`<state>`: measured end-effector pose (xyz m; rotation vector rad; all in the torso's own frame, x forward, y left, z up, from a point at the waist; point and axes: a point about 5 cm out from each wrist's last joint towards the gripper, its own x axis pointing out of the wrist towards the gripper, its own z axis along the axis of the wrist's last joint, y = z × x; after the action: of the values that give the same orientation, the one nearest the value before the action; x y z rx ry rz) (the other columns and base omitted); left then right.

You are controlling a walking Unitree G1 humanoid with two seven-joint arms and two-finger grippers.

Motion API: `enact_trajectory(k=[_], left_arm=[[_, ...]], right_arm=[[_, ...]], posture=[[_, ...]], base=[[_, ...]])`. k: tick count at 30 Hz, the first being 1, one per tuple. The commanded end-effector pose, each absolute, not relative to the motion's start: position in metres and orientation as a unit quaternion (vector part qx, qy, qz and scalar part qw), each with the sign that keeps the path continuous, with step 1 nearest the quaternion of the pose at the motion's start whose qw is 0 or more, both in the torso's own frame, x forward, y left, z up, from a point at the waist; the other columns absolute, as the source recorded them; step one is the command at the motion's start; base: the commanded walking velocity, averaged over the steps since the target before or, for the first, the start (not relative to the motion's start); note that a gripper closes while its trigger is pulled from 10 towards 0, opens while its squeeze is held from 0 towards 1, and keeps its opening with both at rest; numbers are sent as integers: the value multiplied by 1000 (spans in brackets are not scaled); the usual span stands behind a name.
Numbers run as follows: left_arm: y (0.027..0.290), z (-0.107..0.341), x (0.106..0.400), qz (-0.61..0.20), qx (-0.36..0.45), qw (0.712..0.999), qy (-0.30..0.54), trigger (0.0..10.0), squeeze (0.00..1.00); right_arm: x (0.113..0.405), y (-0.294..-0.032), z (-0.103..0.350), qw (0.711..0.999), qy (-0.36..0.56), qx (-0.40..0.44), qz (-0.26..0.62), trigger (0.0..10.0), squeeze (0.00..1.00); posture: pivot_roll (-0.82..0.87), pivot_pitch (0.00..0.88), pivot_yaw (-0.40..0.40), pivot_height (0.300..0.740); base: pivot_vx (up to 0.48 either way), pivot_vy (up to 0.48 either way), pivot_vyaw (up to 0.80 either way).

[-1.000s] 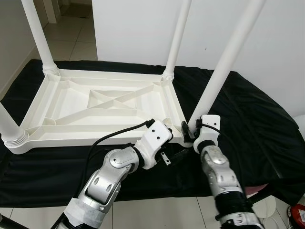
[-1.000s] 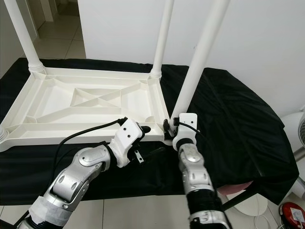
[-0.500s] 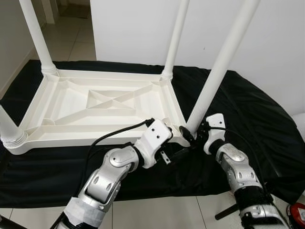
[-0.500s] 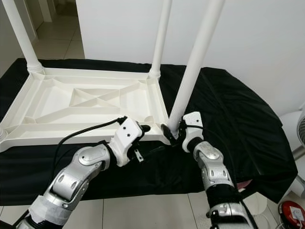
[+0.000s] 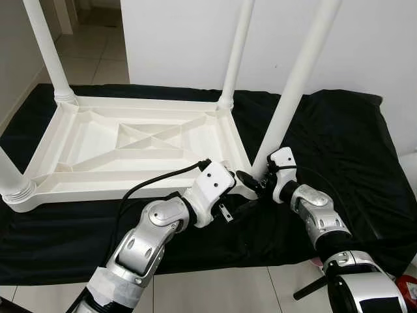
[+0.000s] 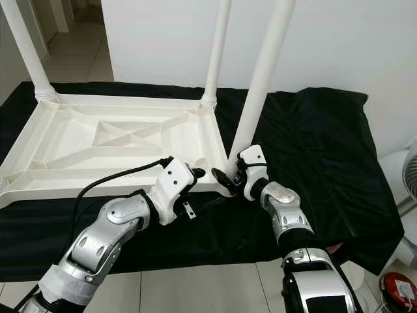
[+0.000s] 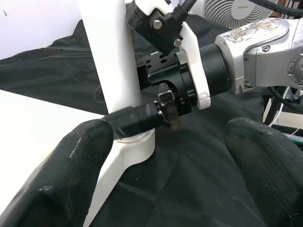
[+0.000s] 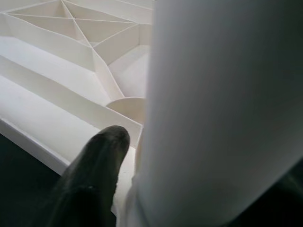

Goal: Building children table

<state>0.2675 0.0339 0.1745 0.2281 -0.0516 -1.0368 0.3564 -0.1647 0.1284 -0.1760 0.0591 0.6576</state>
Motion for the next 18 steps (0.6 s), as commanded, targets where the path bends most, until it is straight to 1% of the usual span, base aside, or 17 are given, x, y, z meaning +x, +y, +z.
enact_trajectory(k=[1, 5, 12, 13, 14, 15, 16, 17, 18], left_arm=[[34, 177, 269, -484, 116, 867, -27, 10000, 0], [34, 177, 269, -483, 115, 868, -27, 10000, 0], [33, 177, 268, -483, 114, 868, -27, 10000, 0], [32, 177, 268, -483, 113, 868, -27, 10000, 0], [32, 177, 268, -483, 113, 868, -27, 10000, 0], [32, 177, 268, -484, 112, 868, -27, 10000, 0], [32, 177, 268, -483, 111, 868, -27, 10000, 0], [32, 177, 268, -483, 111, 868, -27, 10000, 0], [32, 176, 268, -483, 110, 868, -26, 10000, 0]], right_arm=[[353, -159, 117, 931, 58, -91, 347, 0, 0], [350, -163, 111, 927, 74, -92, 357, 0, 0], [349, -170, 109, 929, 72, -86, 353, 0, 0], [349, -172, 109, 935, 68, -81, 337, 3216, 0], [349, -172, 109, 935, 68, -81, 337, 3216, 0], [350, -174, 109, 941, 66, -73, 324, 9922, 0], [351, -176, 109, 947, 66, -65, 309, 10000, 0], [351, -176, 109, 947, 66, -65, 309, 10000, 0], [353, -178, 111, 960, 57, -59, 266, 10000, 0]], posture=[[21, 0, -71, 740], [19, 0, -72, 740], [15, 0, -74, 740], [9, 0, -78, 740], [9, 0, -78, 740], [9, 0, -78, 740], [9, 0, -78, 740], [9, 0, -78, 740], [9, 0, -78, 740]], base=[[0, 0, 0], [0, 0, 0], [0, 0, 0], [0, 0, 0], [0, 0, 0], [0, 0, 0], [0, 0, 0], [0, 0, 0], [0, 0, 0]])
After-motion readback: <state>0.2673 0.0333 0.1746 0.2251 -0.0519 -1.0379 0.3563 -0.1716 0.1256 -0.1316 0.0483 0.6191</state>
